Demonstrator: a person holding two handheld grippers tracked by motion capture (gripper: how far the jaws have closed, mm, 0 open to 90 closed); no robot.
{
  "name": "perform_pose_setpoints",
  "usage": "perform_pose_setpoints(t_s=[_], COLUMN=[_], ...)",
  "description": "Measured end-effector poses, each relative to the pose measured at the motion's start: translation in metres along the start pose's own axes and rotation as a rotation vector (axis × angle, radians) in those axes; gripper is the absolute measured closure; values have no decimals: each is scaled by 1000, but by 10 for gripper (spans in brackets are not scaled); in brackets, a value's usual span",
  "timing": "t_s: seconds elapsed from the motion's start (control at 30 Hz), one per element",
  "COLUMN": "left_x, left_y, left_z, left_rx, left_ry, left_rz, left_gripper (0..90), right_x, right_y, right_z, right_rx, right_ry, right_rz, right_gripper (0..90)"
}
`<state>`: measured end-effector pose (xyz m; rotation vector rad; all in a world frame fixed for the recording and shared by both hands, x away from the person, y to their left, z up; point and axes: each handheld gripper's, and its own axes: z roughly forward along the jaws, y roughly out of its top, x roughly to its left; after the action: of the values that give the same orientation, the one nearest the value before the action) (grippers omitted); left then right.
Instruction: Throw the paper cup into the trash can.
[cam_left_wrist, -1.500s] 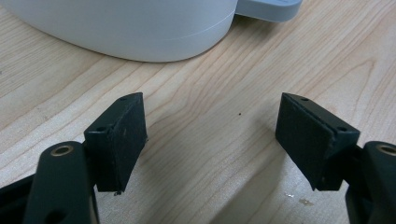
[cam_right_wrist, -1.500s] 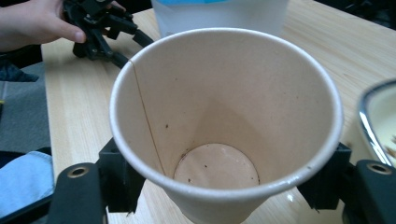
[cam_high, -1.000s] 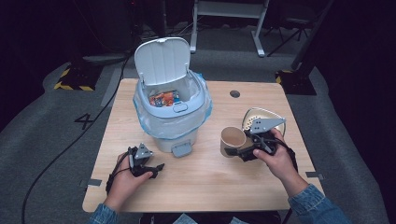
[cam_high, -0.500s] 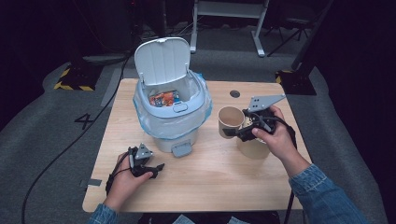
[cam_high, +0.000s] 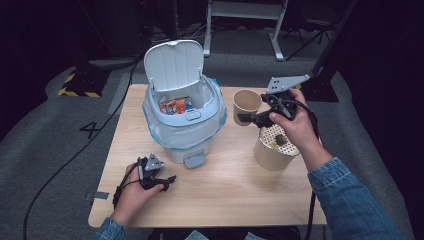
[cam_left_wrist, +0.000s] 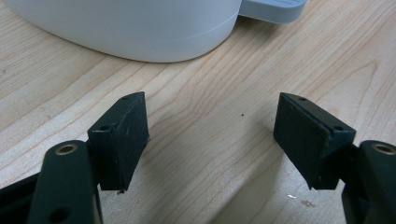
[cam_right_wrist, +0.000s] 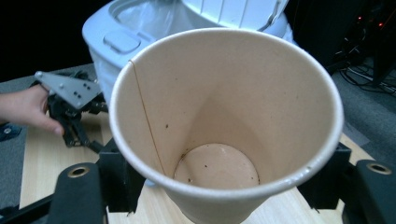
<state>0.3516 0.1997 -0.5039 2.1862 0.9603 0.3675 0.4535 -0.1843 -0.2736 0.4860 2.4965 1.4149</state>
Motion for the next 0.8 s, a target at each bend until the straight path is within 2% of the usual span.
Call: perform_pose_setpoints(t_s=[0.4,0.63,0.8], left_x=[0,1,1], left_y=[1,2,4], left_z=[1,3,4], left_rx=[5,6,10], left_ry=[-6,-10,-9], left_rz=[4,8,18], left_gripper=[239,221,197], right_x=[-11,-12,-13], right_y=[34,51,66], right_z=[15,23,36], right_rx=[-59,-94,-113], right_ry=[-27,-25,-23], right_rz=[9,9,8], right_gripper=[292,292,291])
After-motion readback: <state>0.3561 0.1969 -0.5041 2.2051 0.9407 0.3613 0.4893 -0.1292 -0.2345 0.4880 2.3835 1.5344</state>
